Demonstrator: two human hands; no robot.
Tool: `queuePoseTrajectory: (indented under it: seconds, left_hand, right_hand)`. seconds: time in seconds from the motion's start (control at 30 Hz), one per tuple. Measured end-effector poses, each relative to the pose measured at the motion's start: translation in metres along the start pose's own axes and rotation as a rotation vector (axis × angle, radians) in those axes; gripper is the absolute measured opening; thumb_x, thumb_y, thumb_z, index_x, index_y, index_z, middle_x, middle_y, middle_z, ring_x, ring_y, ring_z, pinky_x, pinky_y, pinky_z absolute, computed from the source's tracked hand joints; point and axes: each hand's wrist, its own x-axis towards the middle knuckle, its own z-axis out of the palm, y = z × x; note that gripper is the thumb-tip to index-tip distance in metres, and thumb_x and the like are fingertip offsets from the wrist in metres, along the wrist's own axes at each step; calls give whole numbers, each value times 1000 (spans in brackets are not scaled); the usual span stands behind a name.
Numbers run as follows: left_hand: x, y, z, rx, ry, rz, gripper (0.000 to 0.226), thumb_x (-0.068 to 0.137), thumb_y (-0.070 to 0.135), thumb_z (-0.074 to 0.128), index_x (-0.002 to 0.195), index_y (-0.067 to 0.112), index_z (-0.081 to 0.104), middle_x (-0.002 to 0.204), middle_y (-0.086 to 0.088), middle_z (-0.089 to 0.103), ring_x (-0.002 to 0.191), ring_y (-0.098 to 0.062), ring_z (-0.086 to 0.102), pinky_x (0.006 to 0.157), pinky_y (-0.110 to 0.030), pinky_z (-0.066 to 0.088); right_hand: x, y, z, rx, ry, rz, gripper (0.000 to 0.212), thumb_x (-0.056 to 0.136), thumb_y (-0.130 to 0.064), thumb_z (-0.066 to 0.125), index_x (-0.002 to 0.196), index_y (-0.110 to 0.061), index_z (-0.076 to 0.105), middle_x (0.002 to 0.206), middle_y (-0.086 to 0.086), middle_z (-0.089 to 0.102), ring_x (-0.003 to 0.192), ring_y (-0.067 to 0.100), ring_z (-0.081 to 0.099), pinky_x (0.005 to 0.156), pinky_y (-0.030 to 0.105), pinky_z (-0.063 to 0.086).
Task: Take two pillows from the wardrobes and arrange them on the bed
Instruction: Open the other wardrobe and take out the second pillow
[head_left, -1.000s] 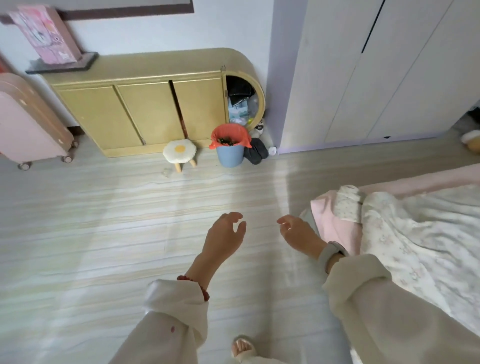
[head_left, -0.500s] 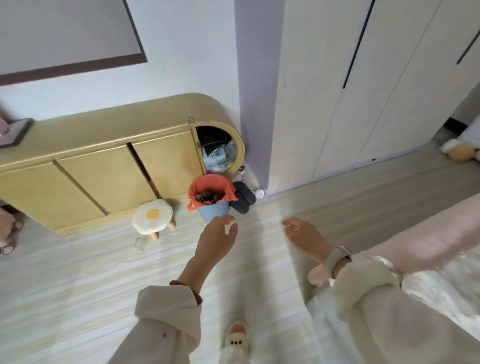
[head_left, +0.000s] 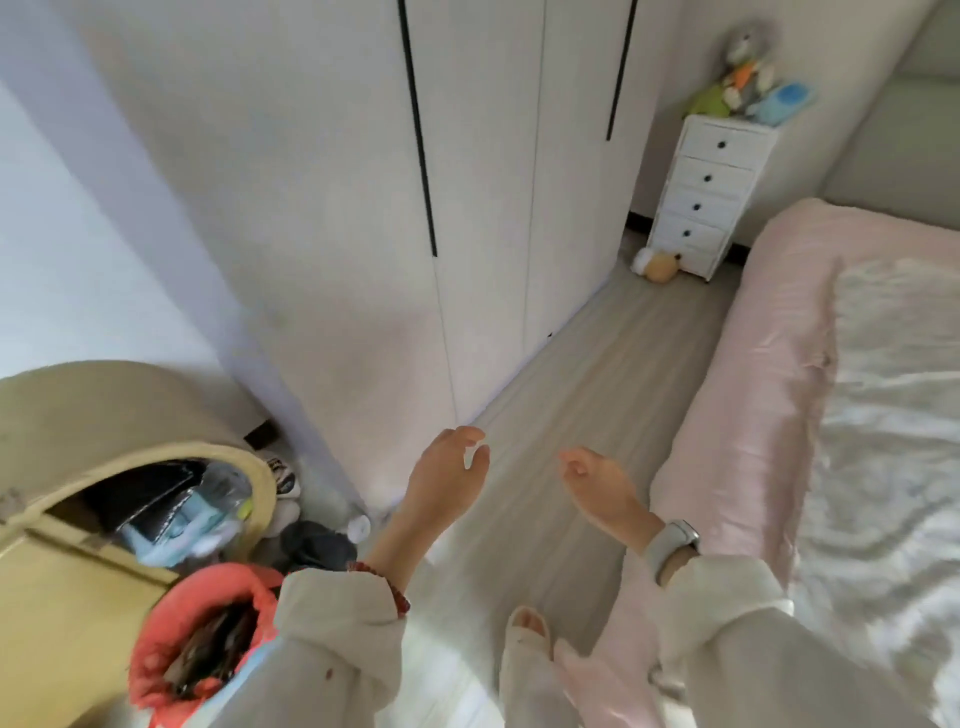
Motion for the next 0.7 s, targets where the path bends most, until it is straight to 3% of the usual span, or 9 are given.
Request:
queuePoseTrajectory:
  seconds: [0.2, 0.43, 0.6, 0.7]
  left_hand:
    - [195, 91, 21, 56, -77, 172, 23, 90, 25, 48, 110, 19, 57, 115, -2, 61, 102, -17, 57, 84, -24, 40]
    - [378, 153, 51, 21, -98, 267, 21, 89, 23, 49, 108, 19, 58, 112, -2, 62, 97, -16, 57, 81, -23, 39]
    - [528, 197, 74, 29, -94, 347, 23, 90, 22, 49, 111, 18, 58, 113, -4, 61, 98, -17, 57, 79, -23, 39]
    - [630, 243, 80, 26, -85, 403, 23, 90, 20, 49, 111, 16, 58, 114, -5, 61, 99, -18, 58, 79, -23, 39]
  right_hand:
    - [154, -23, -100, 49, 131, 51, 27, 90, -11, 43, 113, -13, 59, 112, 12, 65, 106, 28, 58, 79, 22, 39]
    - [313, -45, -186, 79, 220, 61, 28, 90, -12, 42, 113, -15, 58, 112, 13, 66, 104, 31, 59, 87, 32, 46]
    - [448, -58, -250, 110, 270, 52, 28, 91, -13, 41, 115, -15, 56, 109, 14, 65, 97, 29, 60, 74, 27, 46]
    - [534, -78, -305, 128, 316, 36, 29, 92, -12, 39, 116, -15, 55, 109, 15, 65, 97, 29, 60, 75, 28, 47]
